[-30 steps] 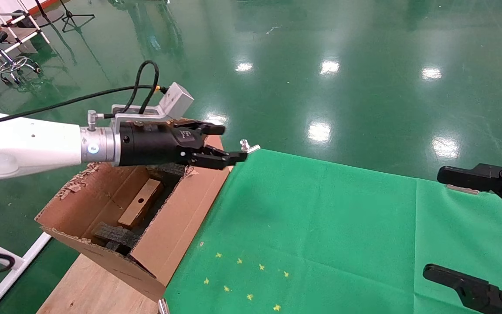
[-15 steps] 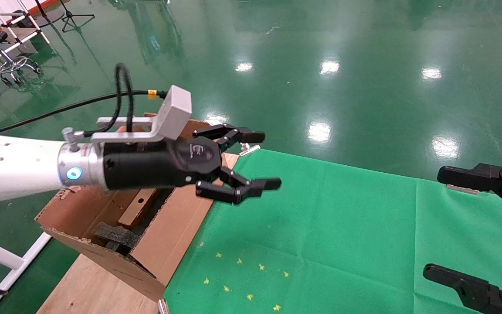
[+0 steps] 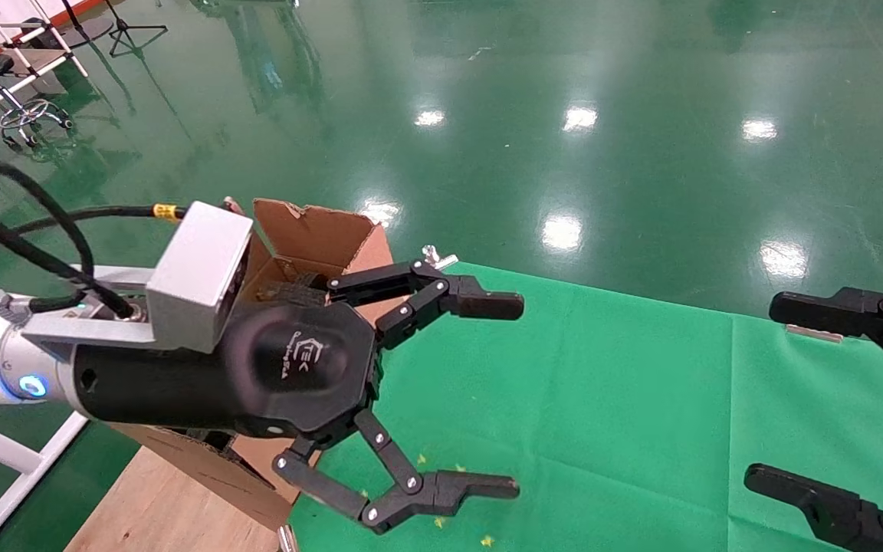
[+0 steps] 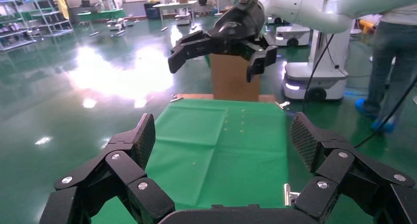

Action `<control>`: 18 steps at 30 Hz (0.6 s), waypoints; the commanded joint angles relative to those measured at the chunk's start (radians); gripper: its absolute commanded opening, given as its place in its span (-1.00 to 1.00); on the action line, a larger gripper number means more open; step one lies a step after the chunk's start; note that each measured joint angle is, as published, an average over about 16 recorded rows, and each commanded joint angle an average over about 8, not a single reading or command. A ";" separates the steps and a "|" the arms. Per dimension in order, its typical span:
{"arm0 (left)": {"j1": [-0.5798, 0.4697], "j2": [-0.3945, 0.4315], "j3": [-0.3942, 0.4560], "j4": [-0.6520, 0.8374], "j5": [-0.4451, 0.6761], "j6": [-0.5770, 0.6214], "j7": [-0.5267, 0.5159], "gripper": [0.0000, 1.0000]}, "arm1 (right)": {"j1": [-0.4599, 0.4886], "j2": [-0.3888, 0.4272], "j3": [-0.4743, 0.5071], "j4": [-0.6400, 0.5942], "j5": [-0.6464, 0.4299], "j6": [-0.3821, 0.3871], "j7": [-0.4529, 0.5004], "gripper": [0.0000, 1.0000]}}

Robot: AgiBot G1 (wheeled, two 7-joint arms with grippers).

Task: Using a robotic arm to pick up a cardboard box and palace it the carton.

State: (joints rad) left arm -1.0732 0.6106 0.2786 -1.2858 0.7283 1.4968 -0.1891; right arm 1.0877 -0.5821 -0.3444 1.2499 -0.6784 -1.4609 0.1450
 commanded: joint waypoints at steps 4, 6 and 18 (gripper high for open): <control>0.018 -0.005 -0.014 -0.024 -0.026 0.014 0.008 1.00 | 0.000 0.000 0.000 0.000 0.000 0.000 0.000 1.00; 0.015 -0.005 -0.012 -0.020 -0.022 0.012 0.007 1.00 | 0.000 0.000 0.000 0.000 0.000 0.000 0.000 1.00; 0.003 -0.001 -0.002 -0.003 -0.004 0.002 0.002 1.00 | 0.000 0.000 0.000 0.000 0.000 0.000 0.000 1.00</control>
State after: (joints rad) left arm -1.0697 0.6097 0.2760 -1.2894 0.7240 1.4987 -0.1869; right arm 1.0876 -0.5820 -0.3444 1.2498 -0.6783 -1.4607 0.1449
